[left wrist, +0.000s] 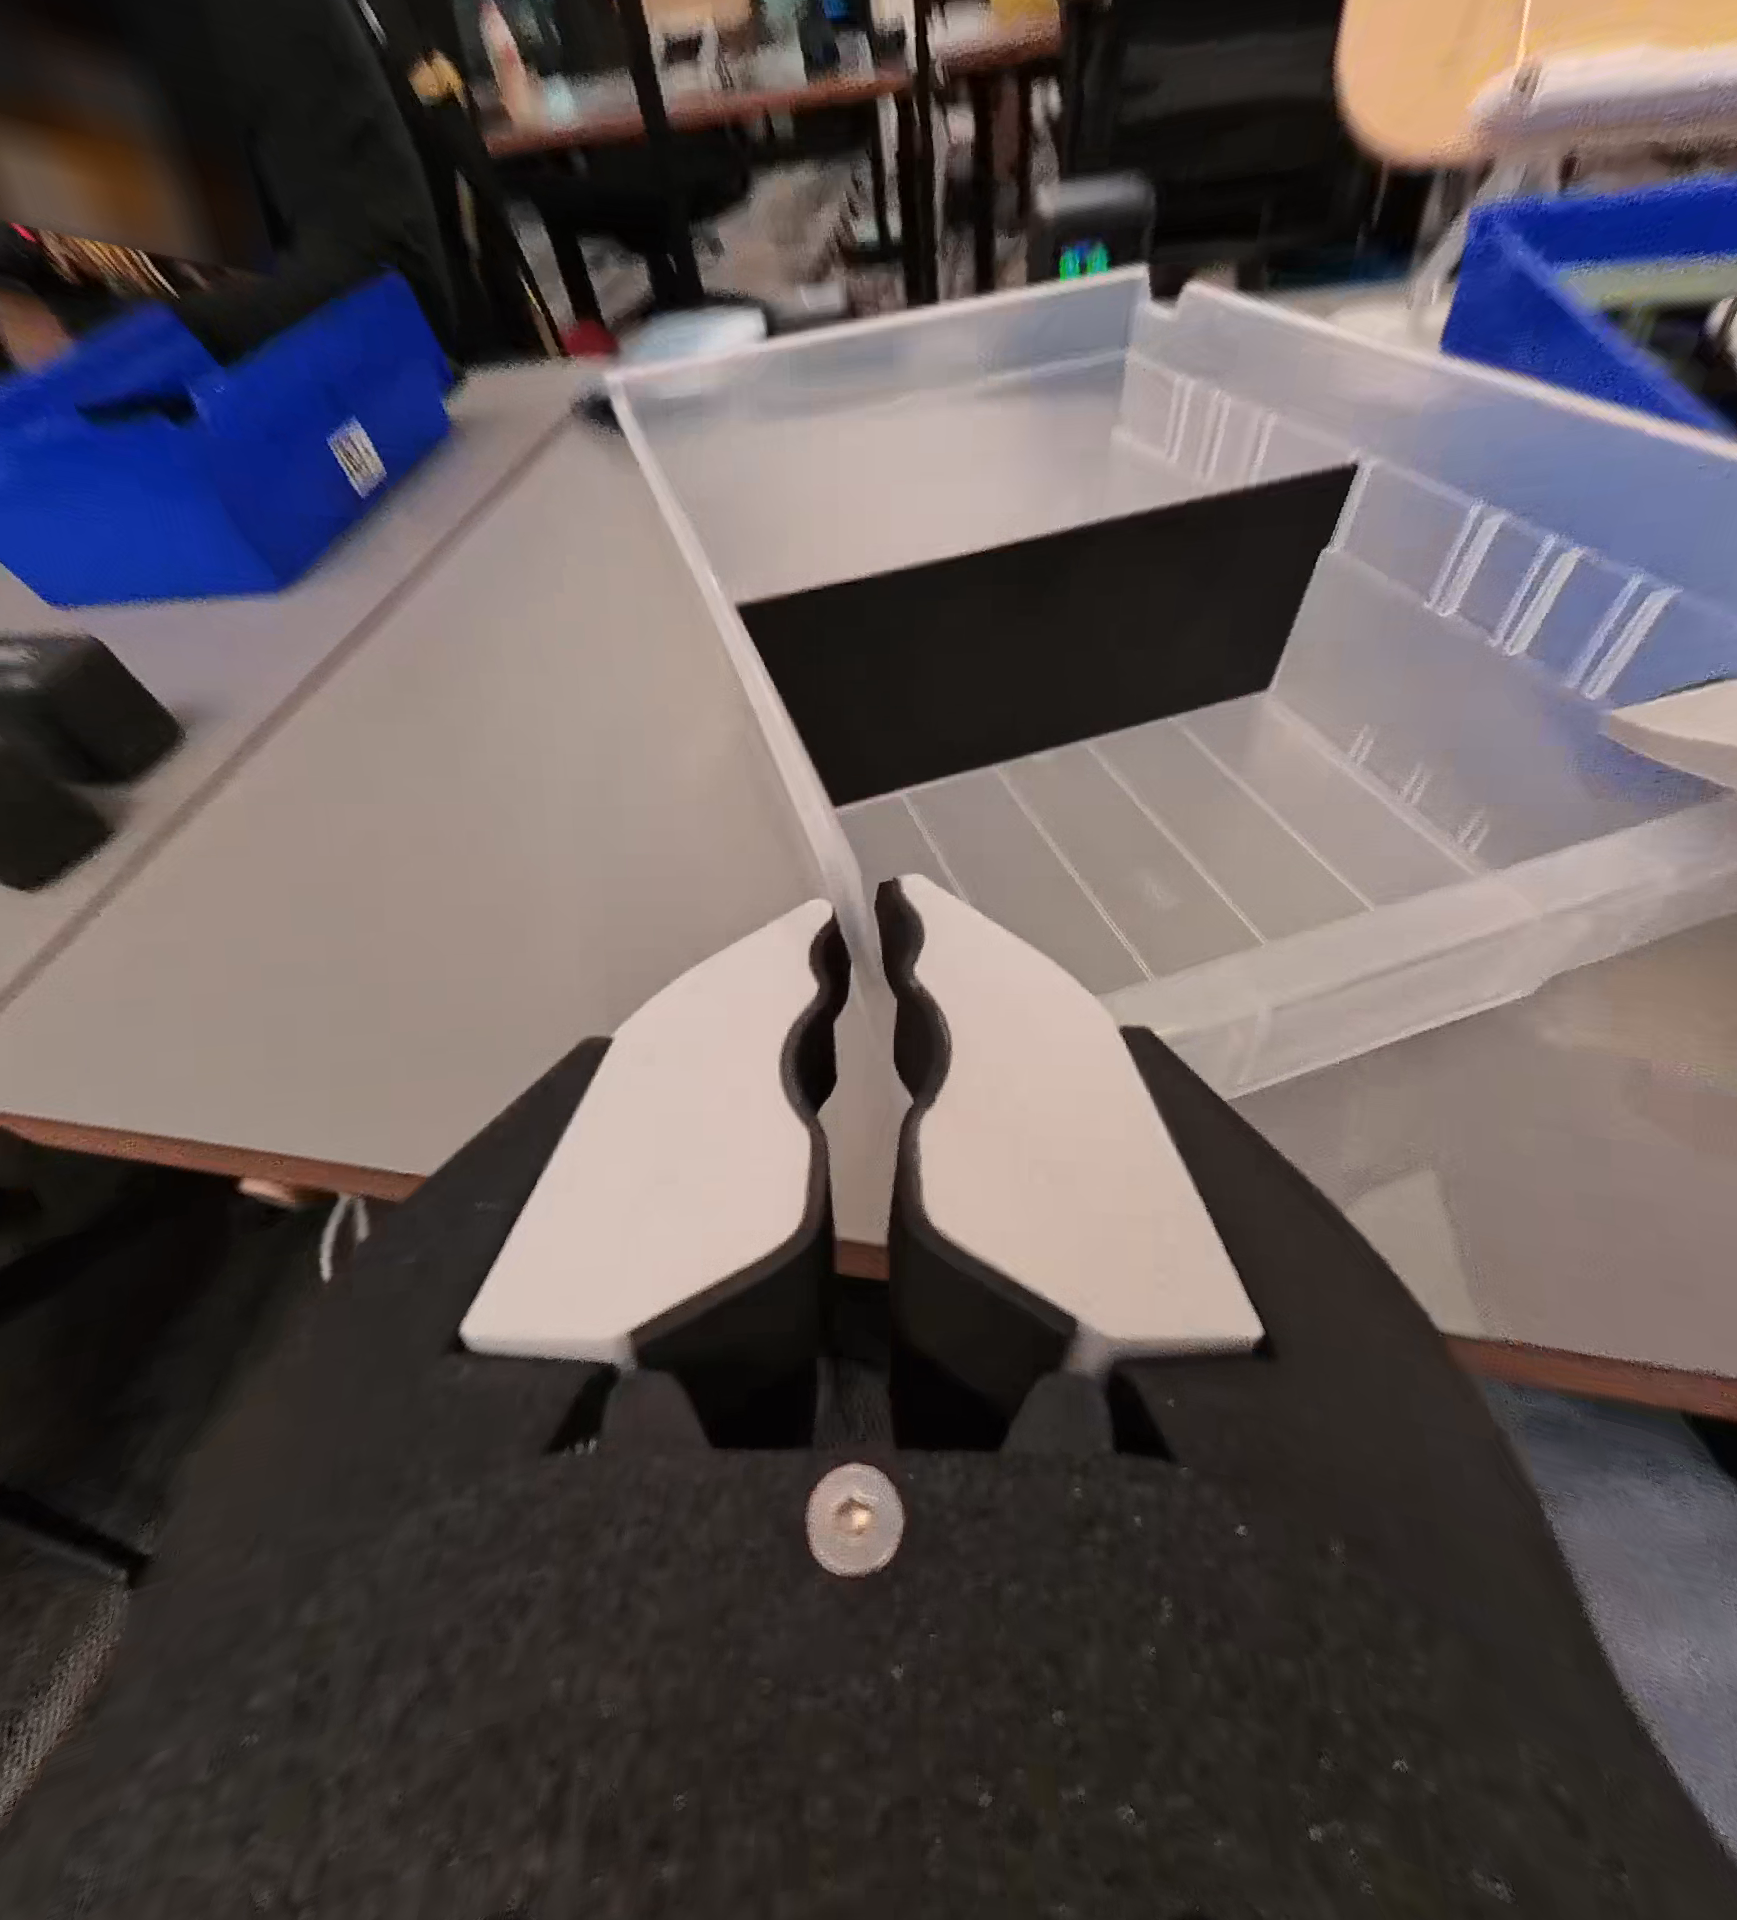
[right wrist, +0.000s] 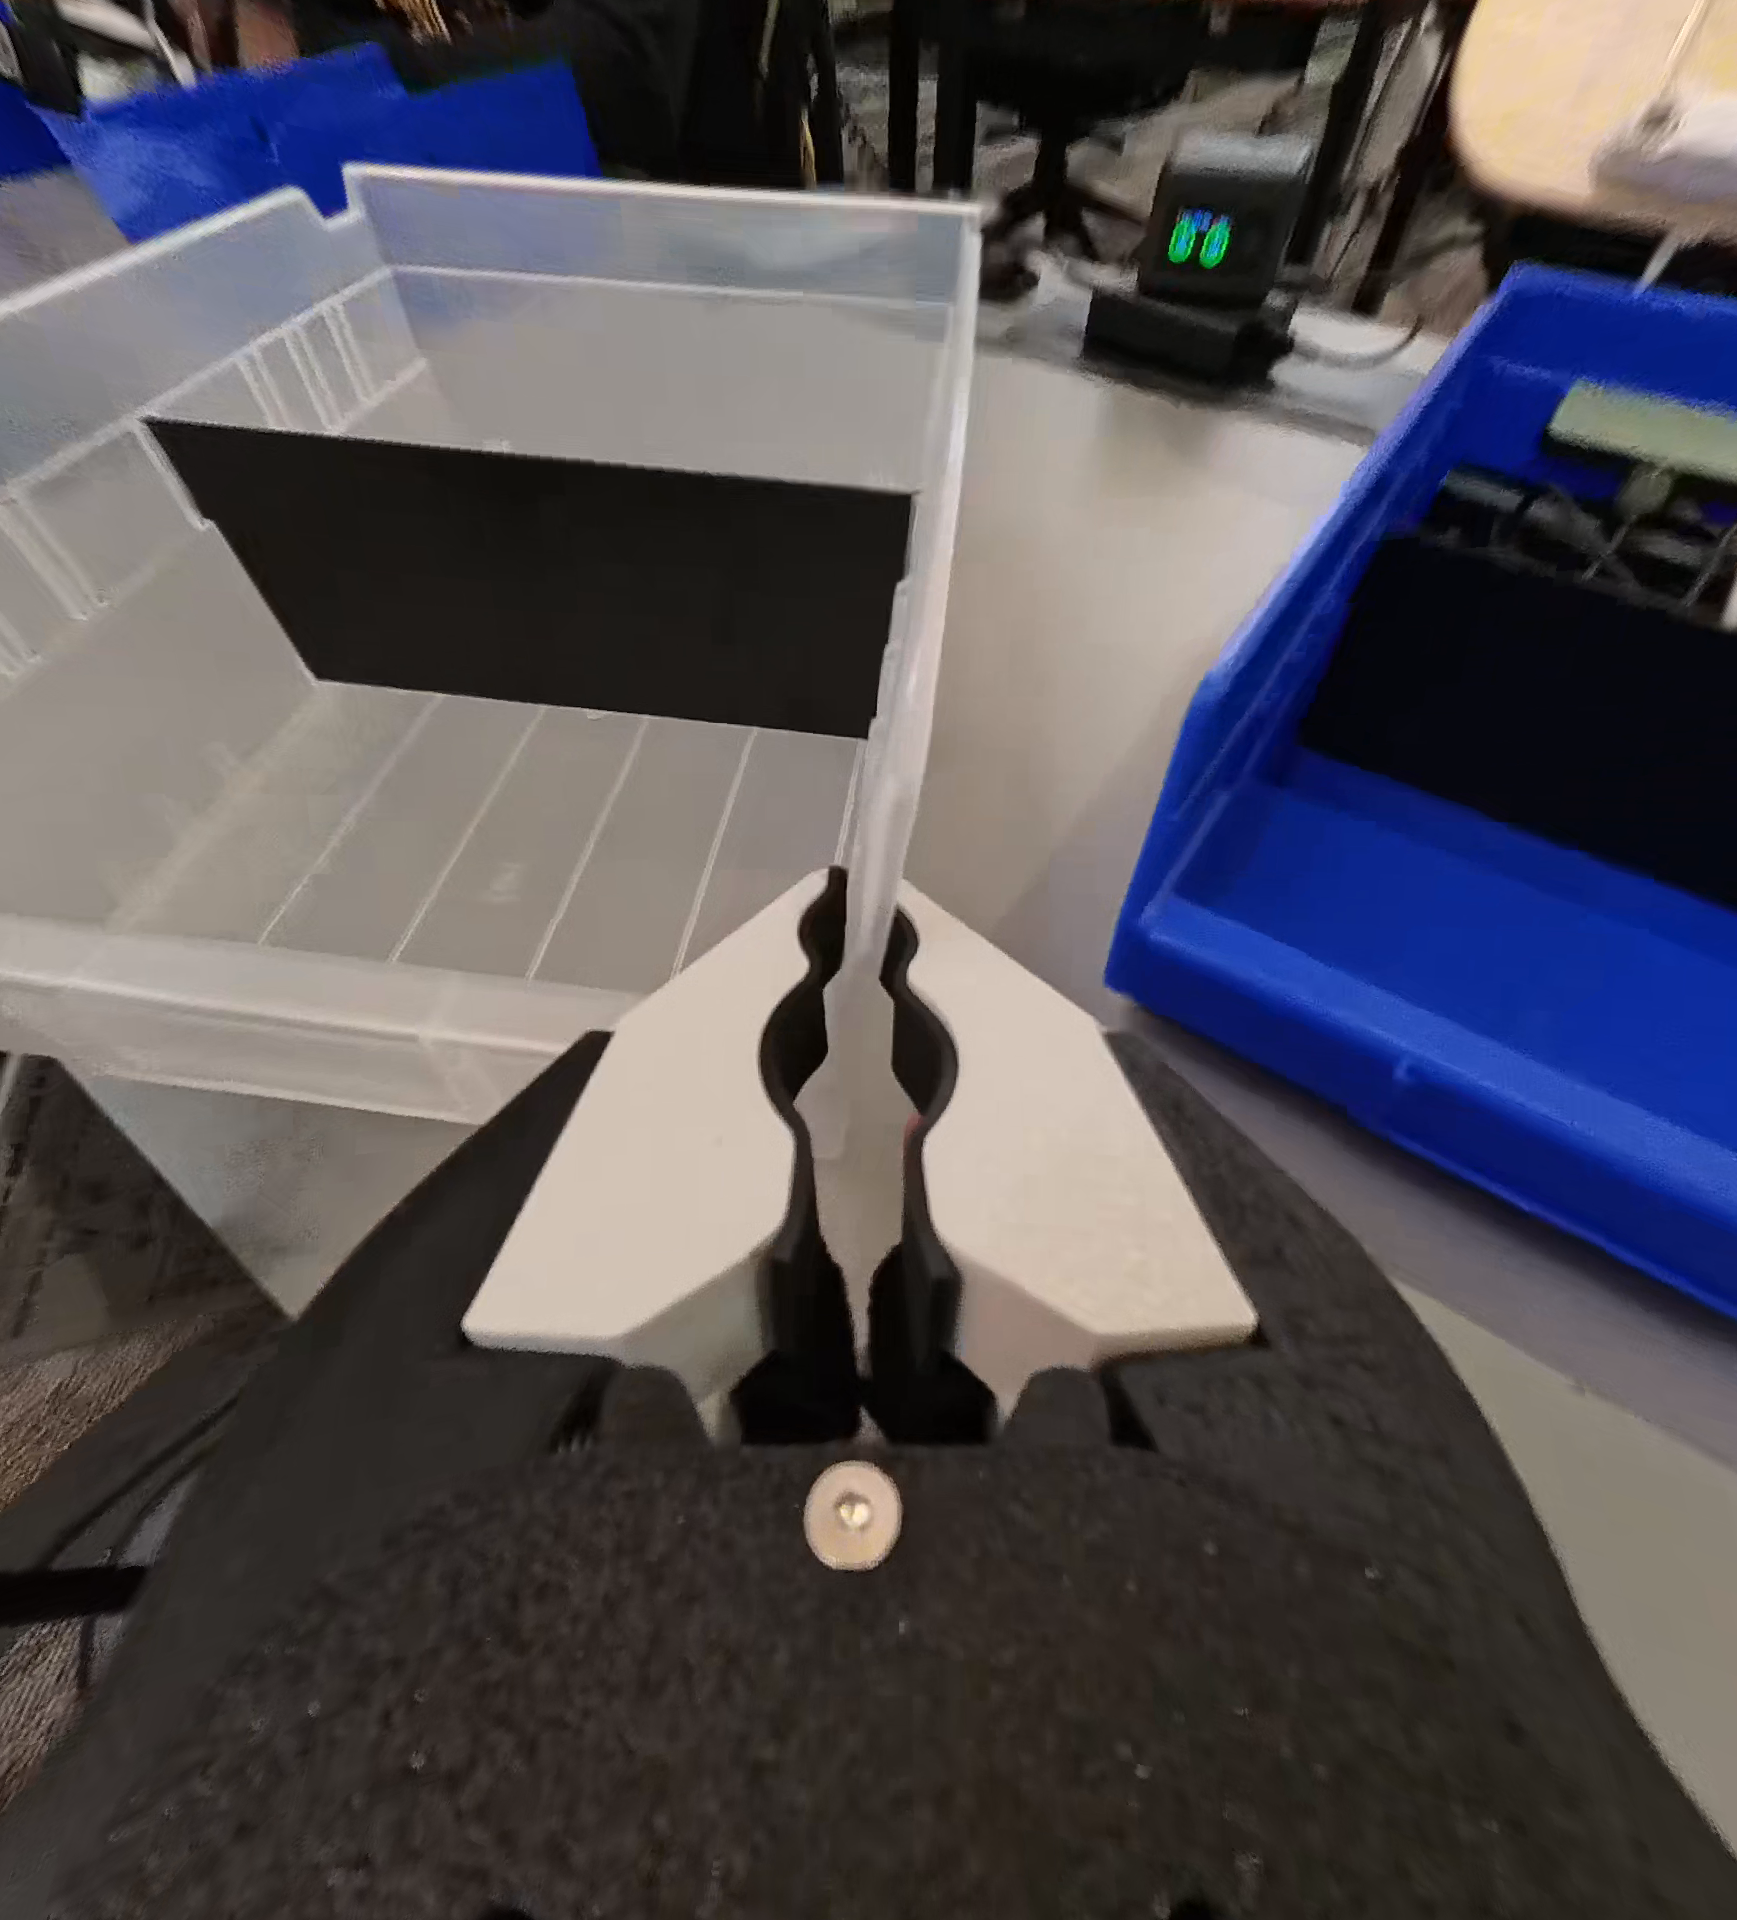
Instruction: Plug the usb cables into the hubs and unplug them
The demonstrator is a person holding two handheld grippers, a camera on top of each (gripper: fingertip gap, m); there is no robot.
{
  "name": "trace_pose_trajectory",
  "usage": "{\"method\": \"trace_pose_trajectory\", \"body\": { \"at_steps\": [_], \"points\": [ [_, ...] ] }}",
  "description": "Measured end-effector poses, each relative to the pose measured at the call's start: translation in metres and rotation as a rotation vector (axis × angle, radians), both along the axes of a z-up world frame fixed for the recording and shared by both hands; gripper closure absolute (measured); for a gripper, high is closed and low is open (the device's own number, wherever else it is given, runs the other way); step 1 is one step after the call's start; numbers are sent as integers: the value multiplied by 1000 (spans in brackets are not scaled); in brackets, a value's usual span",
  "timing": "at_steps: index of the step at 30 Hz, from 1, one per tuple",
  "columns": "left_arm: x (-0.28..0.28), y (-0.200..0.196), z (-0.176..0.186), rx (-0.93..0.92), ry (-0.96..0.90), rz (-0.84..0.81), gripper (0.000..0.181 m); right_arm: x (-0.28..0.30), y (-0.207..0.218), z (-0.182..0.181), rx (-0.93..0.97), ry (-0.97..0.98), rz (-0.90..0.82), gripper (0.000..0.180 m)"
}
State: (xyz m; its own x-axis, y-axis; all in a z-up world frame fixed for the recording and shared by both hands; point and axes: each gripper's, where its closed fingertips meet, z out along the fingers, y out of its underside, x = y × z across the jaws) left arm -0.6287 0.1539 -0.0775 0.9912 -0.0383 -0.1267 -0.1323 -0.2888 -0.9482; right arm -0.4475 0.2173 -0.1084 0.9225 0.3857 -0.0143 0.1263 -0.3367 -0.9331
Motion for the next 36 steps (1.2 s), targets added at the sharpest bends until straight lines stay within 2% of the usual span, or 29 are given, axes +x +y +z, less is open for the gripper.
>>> {"method": "trace_pose_trajectory", "body": {
  "at_steps": [3, 6, 10, 13, 17, 21, 23, 26, 30, 31, 36],
  "points": [
    [20, -4, 45, 166, 29, -9, 176, 21, -9, 47, 130, -1, -30, 176],
    [64, 8, 97, 312, 45, -106, 176, 68, -16, 99, 263, -11, -85, 176],
    [178, 35, 142, 345, 65, -293, 175, 184, -19, 144, 368, 3, -276, 176],
    [293, 49, 152, 357, 77, -451, 174, 298, -21, 148, 352, 59, -437, 177],
    [442, 57, 118, 293, 71, -577, 173, 448, -27, 109, 269, 81, -619, 178],
    [537, 69, 43, 166, 55, -599, 174, 541, -37, 31, 97, 59, -688, 179],
    [553, 74, 16, 120, 38, -588, 174, 558, -36, 4, -26, 50, -675, 179],
    [560, 76, -6, 95, -5, -612, 173, 570, -23, -3, -37, 5, -678, 178],
    [563, 79, -35, -54, -85, -624, 171, 575, -13, -21, -110, 3, -698, 177],
    [564, 81, -41, -68, -77, -625, 171, 575, -13, -30, -152, 3, -698, 176],
    [564, 87, -42, -83, -88, -666, 170, 573, -9, -32, -154, 14, -676, 177]
  ]
}}
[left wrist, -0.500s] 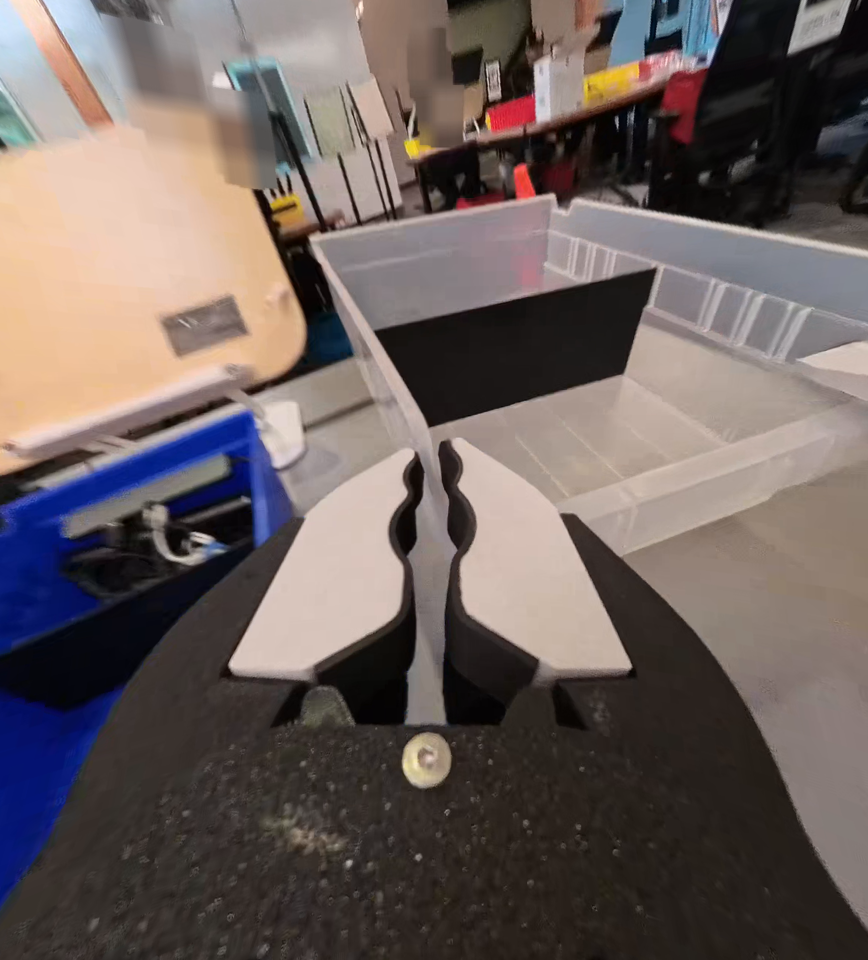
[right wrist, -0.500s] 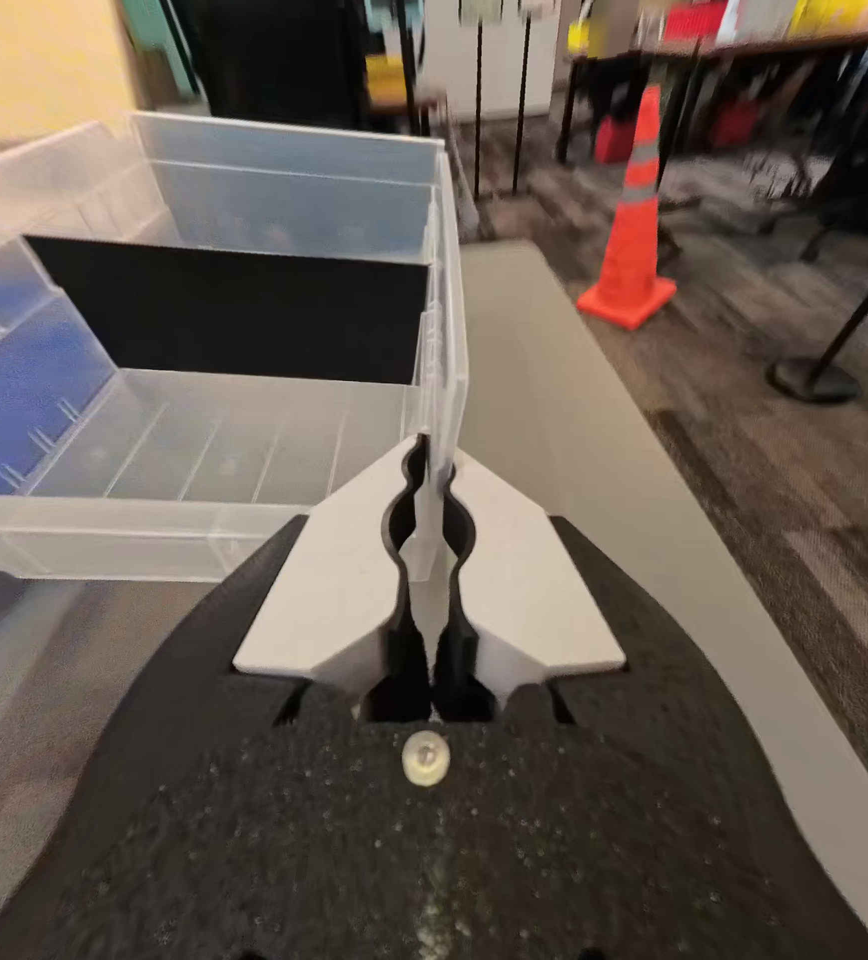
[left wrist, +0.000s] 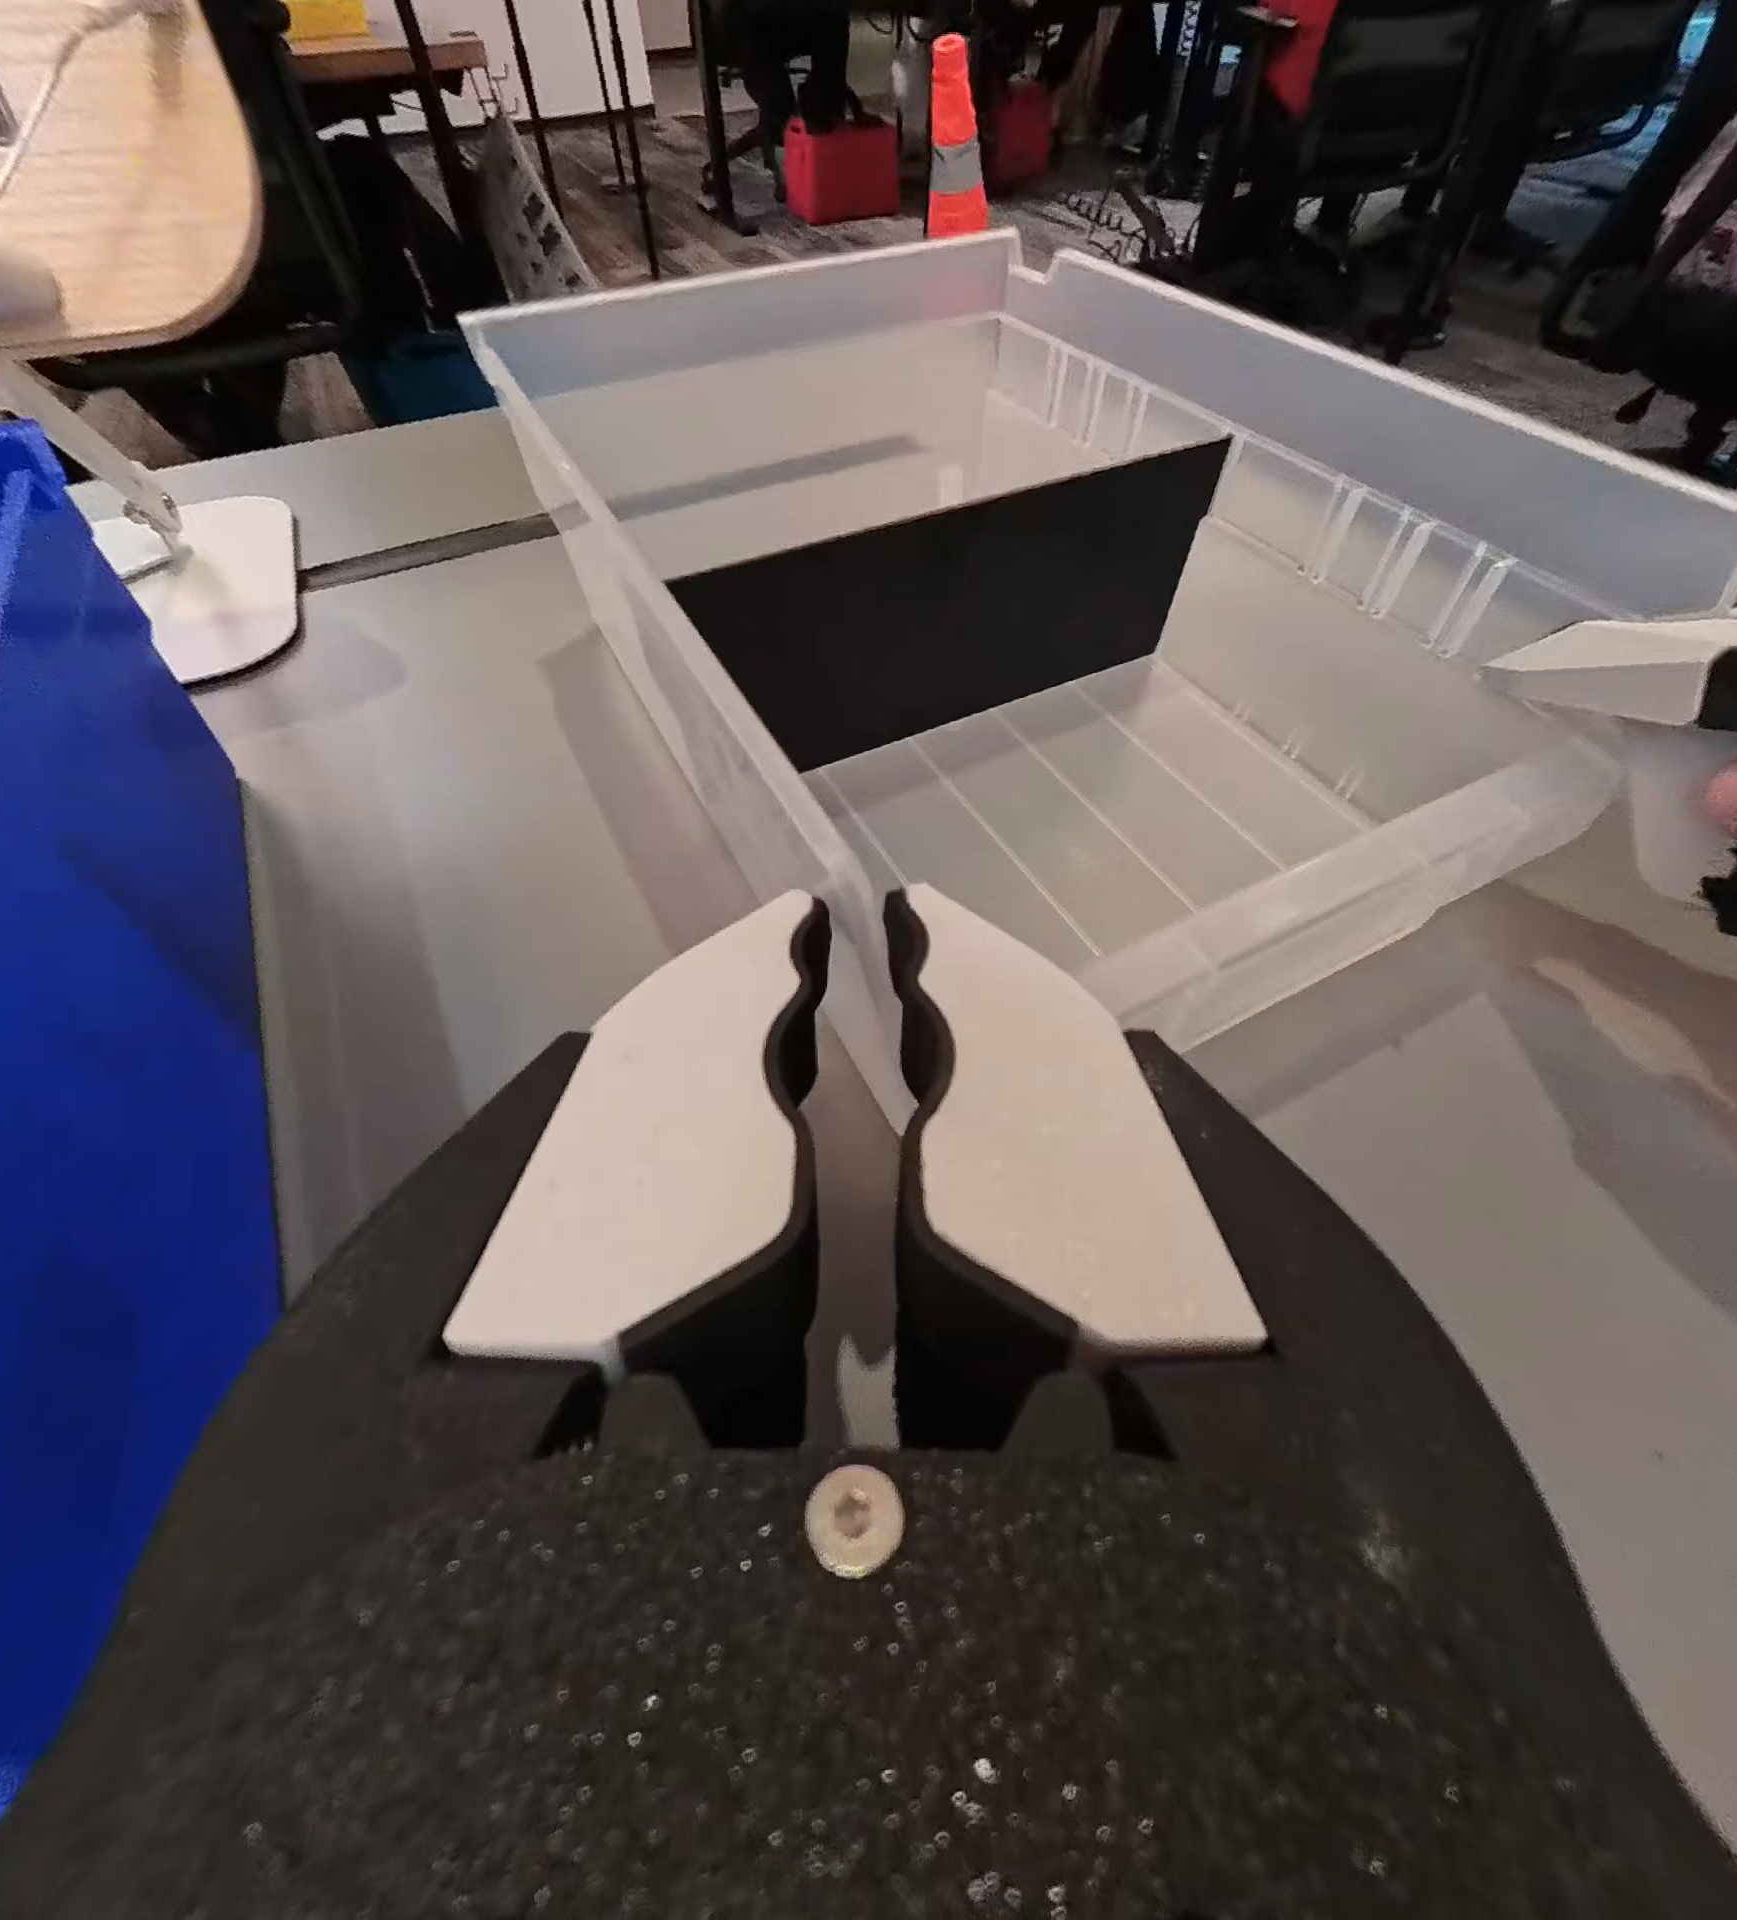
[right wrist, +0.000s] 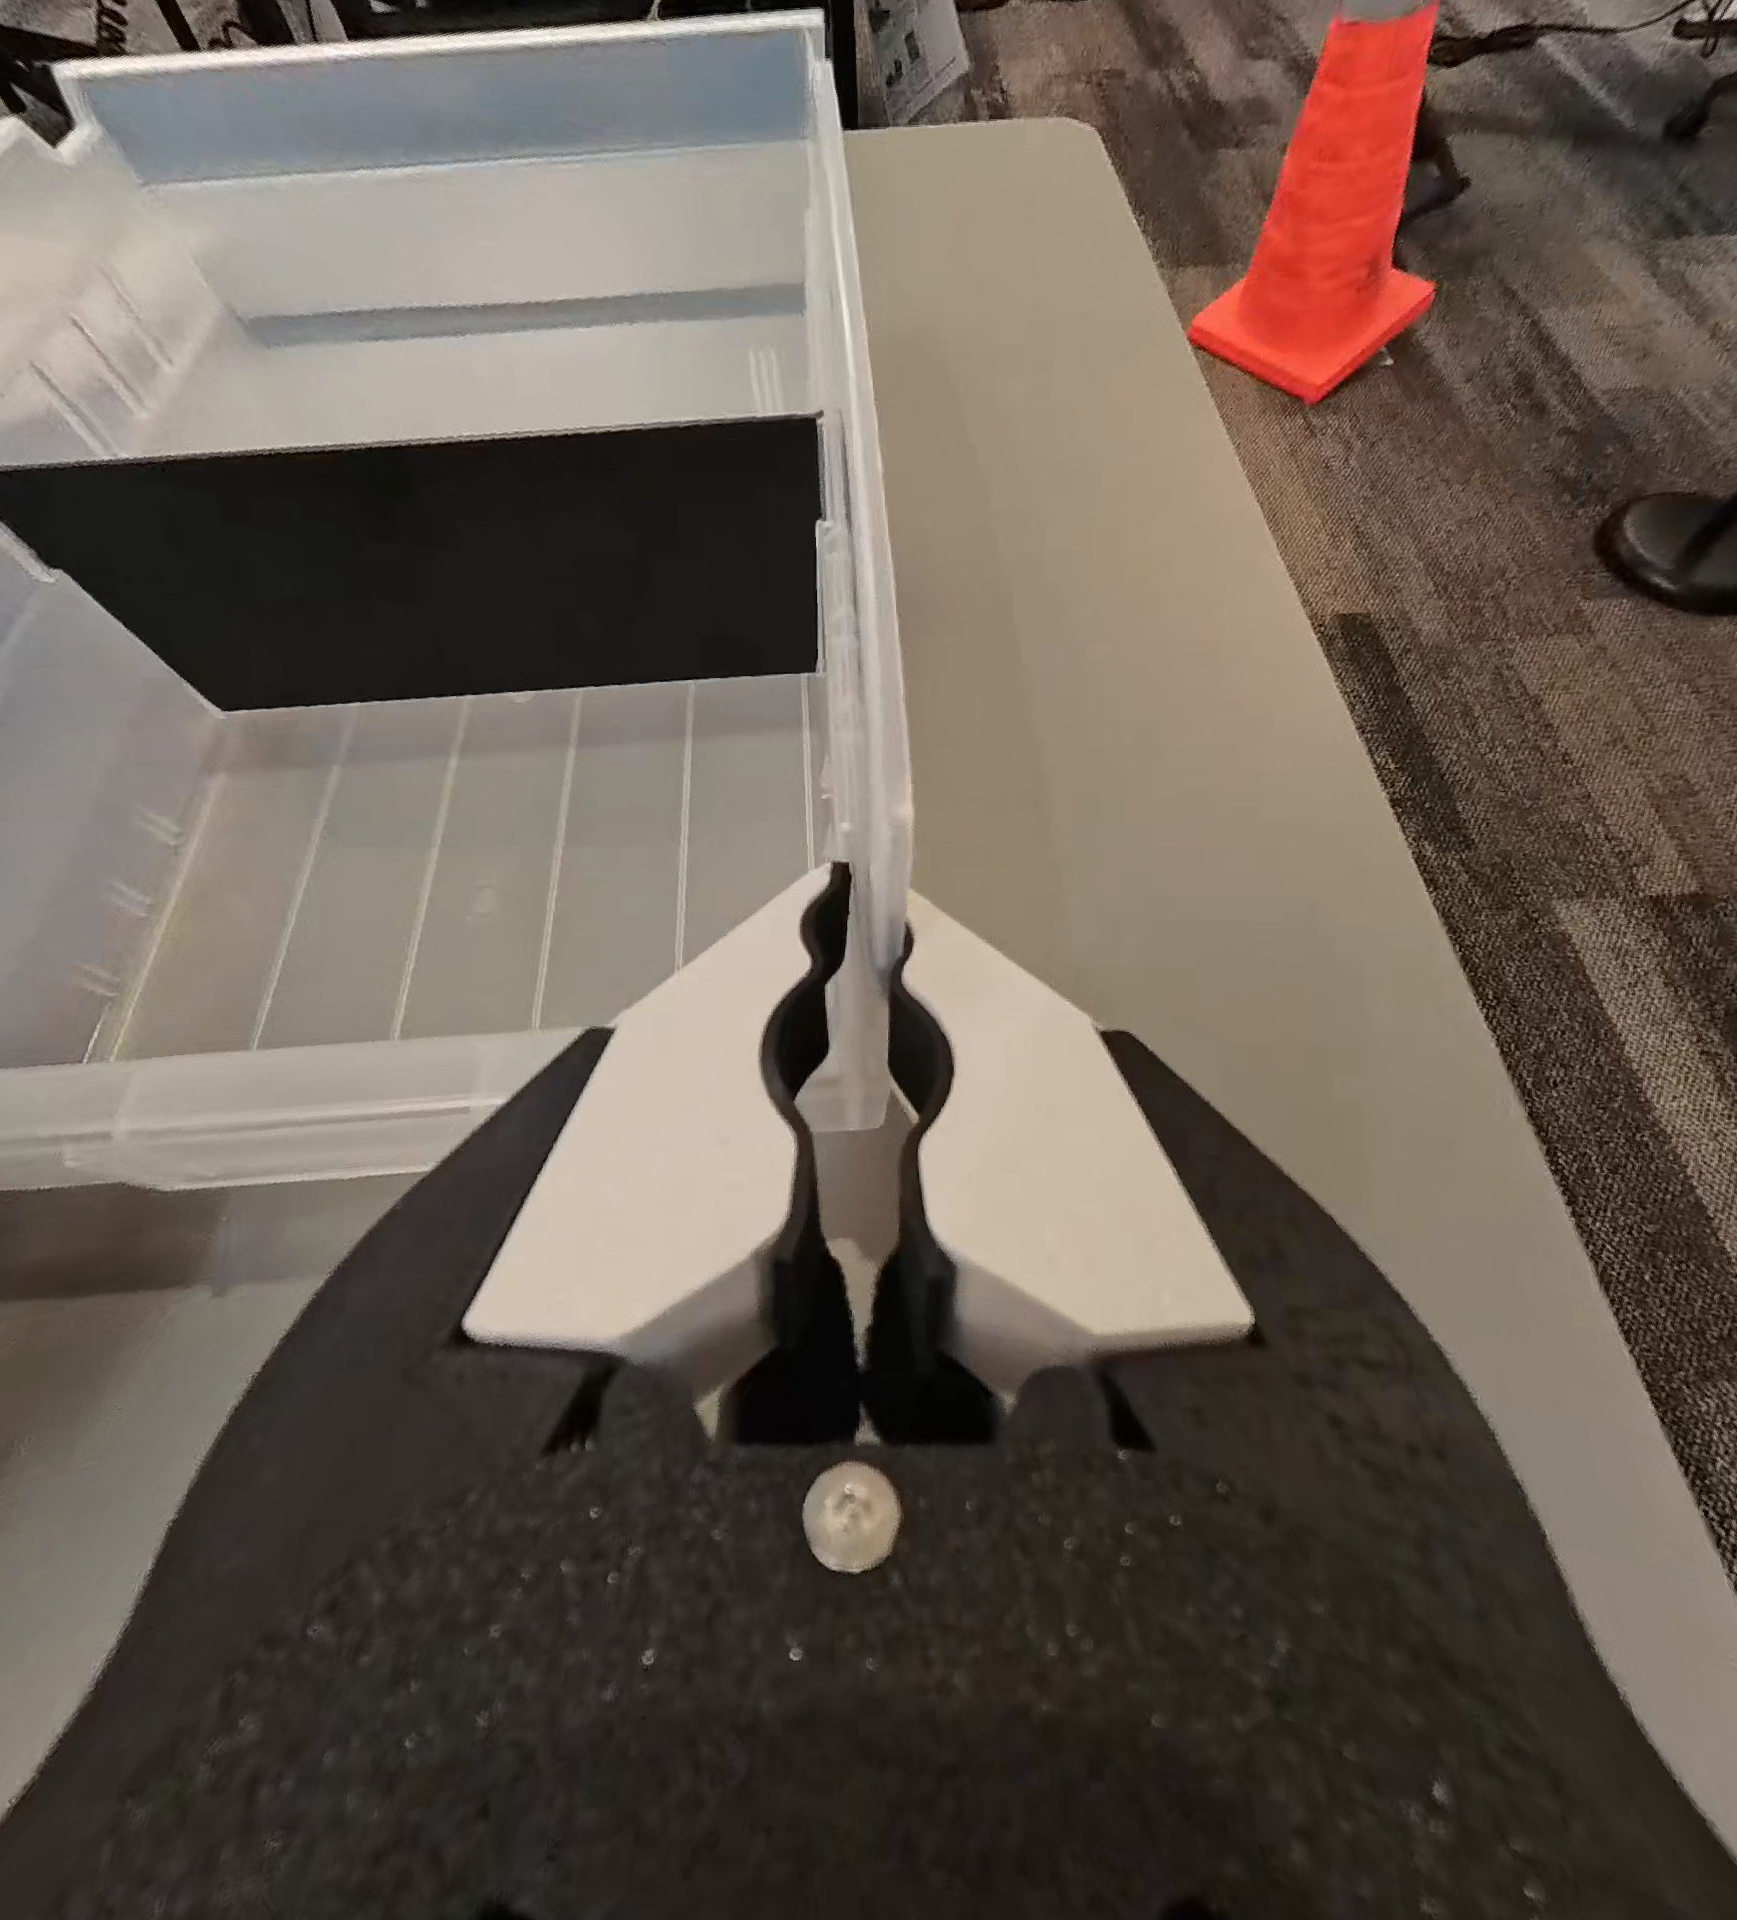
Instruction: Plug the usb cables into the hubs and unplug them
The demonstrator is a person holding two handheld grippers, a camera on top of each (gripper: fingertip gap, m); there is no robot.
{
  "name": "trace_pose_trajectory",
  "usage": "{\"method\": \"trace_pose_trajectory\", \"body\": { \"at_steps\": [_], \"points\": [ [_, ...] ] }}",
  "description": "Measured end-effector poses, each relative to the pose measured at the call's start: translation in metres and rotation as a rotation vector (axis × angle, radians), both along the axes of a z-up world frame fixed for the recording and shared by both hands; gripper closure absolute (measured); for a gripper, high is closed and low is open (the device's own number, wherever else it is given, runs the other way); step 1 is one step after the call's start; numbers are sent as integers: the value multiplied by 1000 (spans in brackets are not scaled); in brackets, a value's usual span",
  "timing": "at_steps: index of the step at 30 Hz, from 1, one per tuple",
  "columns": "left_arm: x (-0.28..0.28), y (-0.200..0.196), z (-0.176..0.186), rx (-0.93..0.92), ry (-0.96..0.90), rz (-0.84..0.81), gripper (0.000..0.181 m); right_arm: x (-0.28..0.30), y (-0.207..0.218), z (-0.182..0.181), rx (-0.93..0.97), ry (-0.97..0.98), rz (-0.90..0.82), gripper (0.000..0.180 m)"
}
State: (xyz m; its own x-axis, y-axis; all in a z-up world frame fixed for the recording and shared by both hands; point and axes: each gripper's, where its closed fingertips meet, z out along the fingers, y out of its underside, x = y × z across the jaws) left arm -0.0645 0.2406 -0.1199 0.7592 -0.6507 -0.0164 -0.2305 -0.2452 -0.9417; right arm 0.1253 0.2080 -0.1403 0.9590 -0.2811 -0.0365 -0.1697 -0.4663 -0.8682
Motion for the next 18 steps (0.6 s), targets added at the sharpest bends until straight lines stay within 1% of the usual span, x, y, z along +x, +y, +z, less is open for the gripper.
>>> {"method": "trace_pose_trajectory", "body": {
  "at_steps": [2, 4, 6, 7, 8, 9, 10, 12, 15, 16, 18],
  "points": [
    [-3, -6, 0, -22, 8, -14, 169, -1, 0, 0, 17, 15, -12, 177],
    [-11, -16, 13, -27, -23, -20, 155, 0, -3, 5, 23, -17, -40, 174],
    [-20, -35, 45, 43, -123, -134, 160, 0, -11, 22, 74, -74, -83, 167],
    [-33, -44, 63, 93, -178, -184, 160, -5, -15, 36, 124, -78, -83, 160],
    [-52, -49, 80, 143, -220, -209, 160, -13, -19, 51, 174, -80, -81, 150],
    [-76, -50, 96, 191, -245, -212, 159, -25, -22, 66, 226, -96, -68, 148],
    [-103, -47, 107, 235, -249, -191, 159, -43, -23, 82, 281, -119, -37, 147],
    [-165, -26, 116, 269, -206, -75, 159, -93, -20, 104, 350, -171, 71, 143],
    [-255, 8, 103, 236, -100, 114, 160, -199, -15, 132, 489, -234, 330, 149],
    [-283, 18, 95, 223, -65, 191, 156, -233, -13, 132, 504, -205, 404, 150],
    [-325, 32, 73, 174, -8, 289, 141, -289, -2, 114, 457, -84, 503, 147]
  ]
}}
